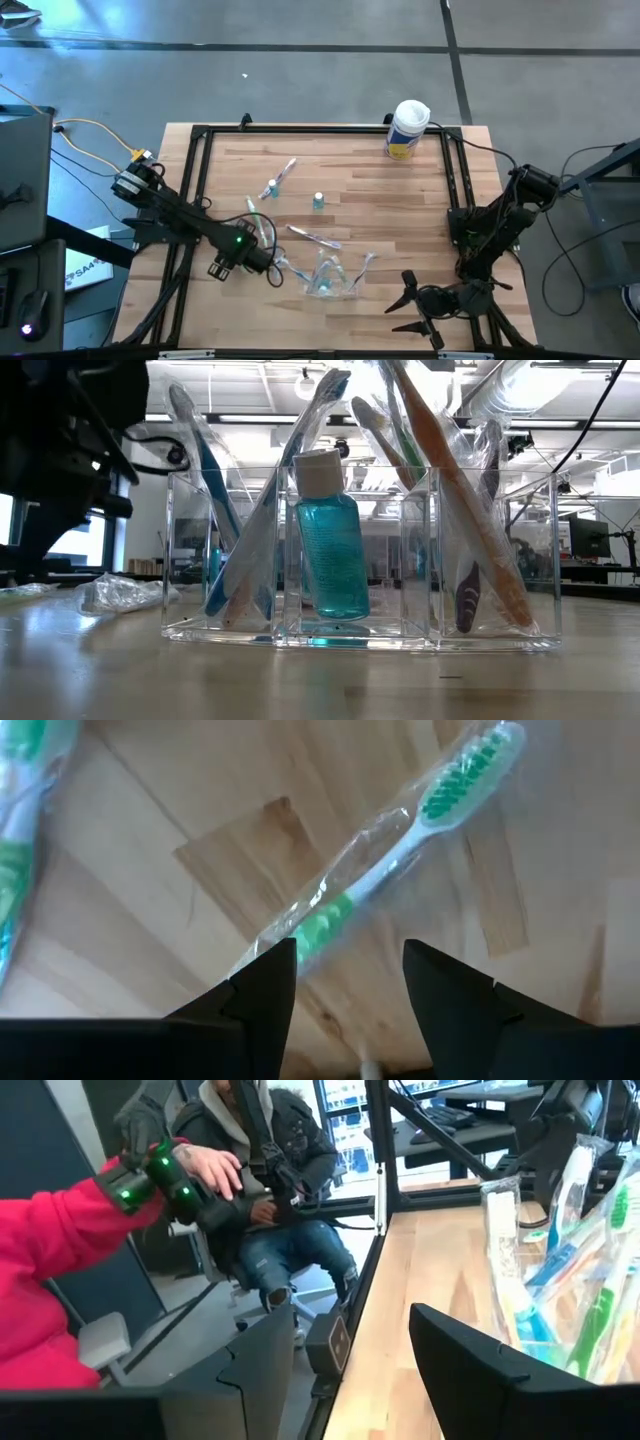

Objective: Pick & Place toothbrushing station
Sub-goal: Put the green toothbrush into the transparent organizer

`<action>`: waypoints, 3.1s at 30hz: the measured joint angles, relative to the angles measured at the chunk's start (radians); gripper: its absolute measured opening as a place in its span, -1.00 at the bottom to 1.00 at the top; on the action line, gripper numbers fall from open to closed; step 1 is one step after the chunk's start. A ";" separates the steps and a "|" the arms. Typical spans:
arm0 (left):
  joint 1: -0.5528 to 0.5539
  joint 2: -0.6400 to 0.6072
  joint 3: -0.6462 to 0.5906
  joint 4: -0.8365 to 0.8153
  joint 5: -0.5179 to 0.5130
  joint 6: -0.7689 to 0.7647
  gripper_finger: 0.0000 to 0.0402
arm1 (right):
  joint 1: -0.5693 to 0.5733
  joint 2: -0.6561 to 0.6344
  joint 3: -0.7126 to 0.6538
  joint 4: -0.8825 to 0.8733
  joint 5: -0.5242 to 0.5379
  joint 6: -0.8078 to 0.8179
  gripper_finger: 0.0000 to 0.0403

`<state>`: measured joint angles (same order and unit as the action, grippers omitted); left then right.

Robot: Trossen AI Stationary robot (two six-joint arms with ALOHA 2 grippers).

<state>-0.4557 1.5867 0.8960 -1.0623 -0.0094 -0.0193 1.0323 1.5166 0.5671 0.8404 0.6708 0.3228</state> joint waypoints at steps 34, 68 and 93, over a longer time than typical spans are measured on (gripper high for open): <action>-0.002 0.000 -0.119 0.180 0.014 -0.277 -0.10 | 0.009 0.000 0.000 0.001 0.003 0.006 -0.04; 0.006 -0.002 -0.174 0.257 0.070 -0.384 -0.93 | 0.006 0.000 0.000 0.009 0.011 0.006 -0.04; 0.033 -0.004 -0.180 0.609 0.299 -0.464 -0.89 | 0.006 0.000 0.000 0.000 0.010 0.002 -0.04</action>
<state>-0.4230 1.5829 0.7163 -0.4535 0.2898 -0.4838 1.0382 1.5169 0.5671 0.8404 0.6803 0.3250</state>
